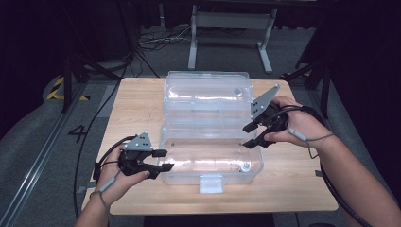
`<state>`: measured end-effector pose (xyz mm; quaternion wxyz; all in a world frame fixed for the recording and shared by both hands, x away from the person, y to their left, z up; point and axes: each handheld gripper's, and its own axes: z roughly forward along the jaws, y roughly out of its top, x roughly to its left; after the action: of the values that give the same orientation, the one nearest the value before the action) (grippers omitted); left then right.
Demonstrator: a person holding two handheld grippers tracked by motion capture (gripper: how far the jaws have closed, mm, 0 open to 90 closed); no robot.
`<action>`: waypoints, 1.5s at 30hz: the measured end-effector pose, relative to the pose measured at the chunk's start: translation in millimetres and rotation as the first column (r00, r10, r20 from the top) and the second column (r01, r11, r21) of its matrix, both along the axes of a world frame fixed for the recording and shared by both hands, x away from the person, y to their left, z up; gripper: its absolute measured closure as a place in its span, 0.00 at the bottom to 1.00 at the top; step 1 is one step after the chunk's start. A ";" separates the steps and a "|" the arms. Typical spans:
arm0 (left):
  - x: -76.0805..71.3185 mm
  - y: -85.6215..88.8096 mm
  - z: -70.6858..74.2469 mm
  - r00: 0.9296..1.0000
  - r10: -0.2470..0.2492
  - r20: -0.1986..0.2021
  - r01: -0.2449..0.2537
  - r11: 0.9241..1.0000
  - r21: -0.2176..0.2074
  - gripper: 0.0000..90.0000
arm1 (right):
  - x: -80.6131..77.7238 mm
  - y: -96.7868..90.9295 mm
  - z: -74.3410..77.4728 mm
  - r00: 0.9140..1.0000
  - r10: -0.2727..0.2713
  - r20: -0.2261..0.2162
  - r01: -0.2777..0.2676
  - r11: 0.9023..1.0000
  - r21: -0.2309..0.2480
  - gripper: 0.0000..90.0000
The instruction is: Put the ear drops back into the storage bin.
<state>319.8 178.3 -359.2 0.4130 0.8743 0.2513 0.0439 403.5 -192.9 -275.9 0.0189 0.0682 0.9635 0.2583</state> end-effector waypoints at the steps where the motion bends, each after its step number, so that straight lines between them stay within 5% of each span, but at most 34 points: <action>1: 0.4 -2.9 -1.4 1.000 -0.007 -0.006 0.007 1.000 0.015 0.50 | 0.2 -0.3 -0.6 1.000 -0.002 -0.001 0.002 1.000 0.002 0.50; 11: 1.8 -23.0 -7.2 0.997 -0.060 -0.042 0.065 0.988 0.139 0.54 | 2.8 -1.4 -7.5 1.000 -0.008 -0.020 0.008 1.000 -0.007 0.50; 20: 5.5 -44.6 -20.4 0.990 -0.121 -0.072 0.136 0.954 0.266 0.57 | 4.6 -3.2 -12.4 0.999 -0.013 -0.035 0.012 1.000 -0.009 0.50; 26: 8.4 -52.8 -29.6 0.984 -0.142 -0.104 0.168 0.935 0.311 0.63 | 5.9 -2.4 -13.9 0.999 -0.007 -0.038 0.007 1.000 -0.008 0.50; 35: 12.0 -55.2 -33.4 0.976 -0.160 -0.148 0.195 0.944 0.268 0.81 | 7.4 -1.1 -15.3 0.999 -0.003 -0.034 0.003 1.000 -0.008 0.50; 45: 10.8 -56.1 -33.4 0.975 -0.186 -0.124 0.215 0.934 0.286 0.87 | 9.9 -0.1 -13.8 1.000 -0.004 -0.026 0.004 1.000 0.009 0.50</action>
<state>330.6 122.2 -392.6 0.2664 0.9486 0.1706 -0.0027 413.4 -193.0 -289.6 0.0068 0.0735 0.9623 0.2619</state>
